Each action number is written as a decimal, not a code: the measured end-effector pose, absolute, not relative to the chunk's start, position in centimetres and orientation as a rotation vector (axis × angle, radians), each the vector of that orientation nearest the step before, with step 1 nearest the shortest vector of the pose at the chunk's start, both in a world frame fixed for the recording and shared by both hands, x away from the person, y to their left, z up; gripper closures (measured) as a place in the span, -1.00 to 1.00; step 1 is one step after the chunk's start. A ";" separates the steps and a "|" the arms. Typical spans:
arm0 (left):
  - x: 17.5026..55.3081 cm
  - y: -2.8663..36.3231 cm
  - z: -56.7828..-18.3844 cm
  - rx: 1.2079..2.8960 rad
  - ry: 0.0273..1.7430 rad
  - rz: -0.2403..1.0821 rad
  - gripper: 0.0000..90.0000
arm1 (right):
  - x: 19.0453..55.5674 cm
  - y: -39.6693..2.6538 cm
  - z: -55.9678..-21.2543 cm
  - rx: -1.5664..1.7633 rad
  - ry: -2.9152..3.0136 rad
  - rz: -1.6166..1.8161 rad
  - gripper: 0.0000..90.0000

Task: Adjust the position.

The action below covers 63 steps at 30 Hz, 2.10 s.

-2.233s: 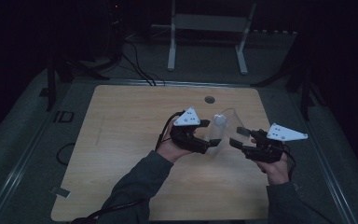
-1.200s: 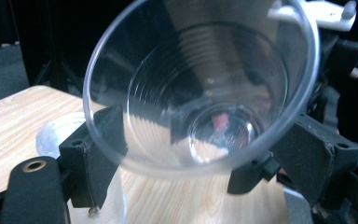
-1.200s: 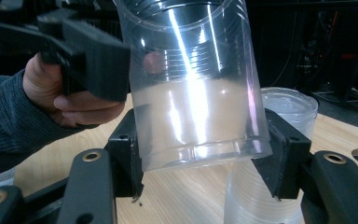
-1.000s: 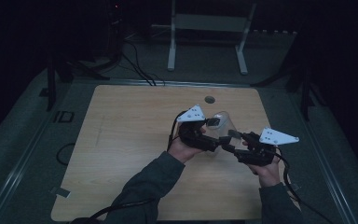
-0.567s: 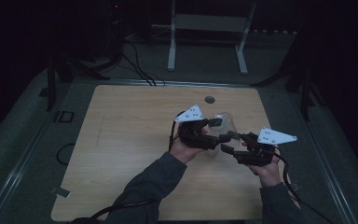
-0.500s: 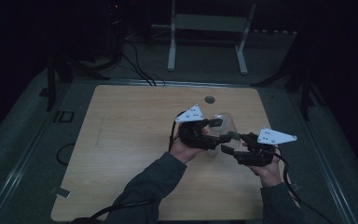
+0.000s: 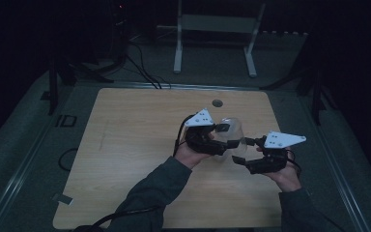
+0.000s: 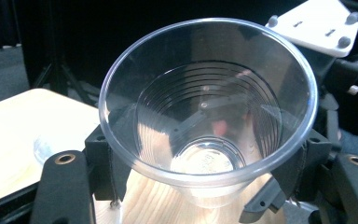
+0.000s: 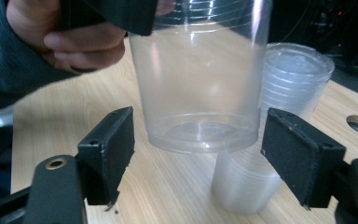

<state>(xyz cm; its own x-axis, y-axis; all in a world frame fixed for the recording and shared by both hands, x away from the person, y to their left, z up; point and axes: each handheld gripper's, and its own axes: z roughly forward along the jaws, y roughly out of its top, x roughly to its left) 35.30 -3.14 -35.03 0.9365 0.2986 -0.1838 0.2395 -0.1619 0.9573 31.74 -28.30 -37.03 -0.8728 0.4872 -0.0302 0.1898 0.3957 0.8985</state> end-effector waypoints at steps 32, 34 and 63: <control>34.6 -4.3 -35.8 1.719 0.432 0.069 -0.56 | 31.8 -27.1 -38.4 0.615 2.317 1.544 -0.09; 34.6 -4.3 -35.7 1.709 0.434 0.073 -0.56 | 31.7 -27.0 -38.4 0.618 2.319 1.545 -0.09; 34.1 -4.5 -35.9 1.721 0.430 0.155 -0.33 | 30.8 -28.9 -39.1 0.670 2.307 1.497 -0.48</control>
